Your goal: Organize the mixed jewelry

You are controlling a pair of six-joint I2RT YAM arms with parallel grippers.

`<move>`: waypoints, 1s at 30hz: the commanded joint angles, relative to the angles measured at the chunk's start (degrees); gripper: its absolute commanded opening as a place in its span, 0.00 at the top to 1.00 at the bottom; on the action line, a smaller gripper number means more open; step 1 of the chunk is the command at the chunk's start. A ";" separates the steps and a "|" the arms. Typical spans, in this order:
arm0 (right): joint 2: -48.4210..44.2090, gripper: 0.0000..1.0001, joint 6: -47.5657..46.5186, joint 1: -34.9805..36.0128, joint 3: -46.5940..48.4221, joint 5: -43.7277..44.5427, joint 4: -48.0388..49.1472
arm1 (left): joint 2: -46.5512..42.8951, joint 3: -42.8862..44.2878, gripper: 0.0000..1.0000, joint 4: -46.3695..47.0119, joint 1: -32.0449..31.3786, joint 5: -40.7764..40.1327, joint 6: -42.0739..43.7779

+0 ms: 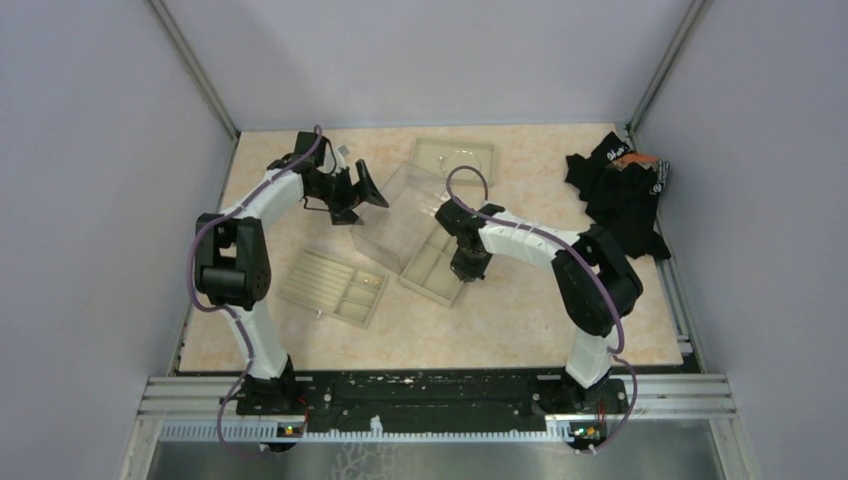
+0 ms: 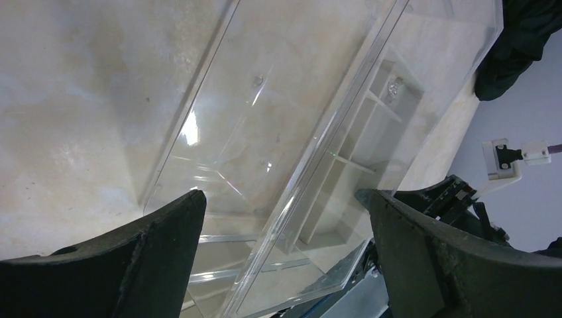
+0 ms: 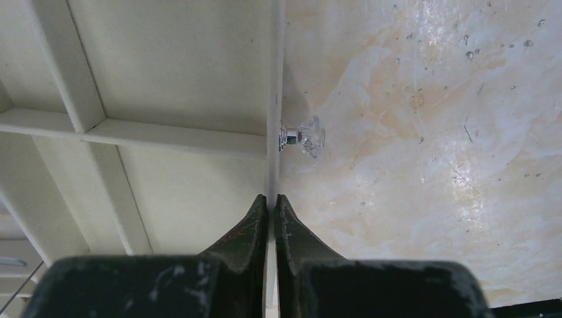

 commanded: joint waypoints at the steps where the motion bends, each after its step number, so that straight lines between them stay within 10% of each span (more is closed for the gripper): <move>1: 1.41 1.00 0.65 0.60 3.80 2.02 1.13 | -1.36 -1.04 0.01 0.78 -0.43 1.75 0.46; 30: 2.76 1.00 -6.53 -0.89 8.19 8.86 -2.09 | -1.78 -0.93 0.01 -0.04 -0.43 0.30 0.77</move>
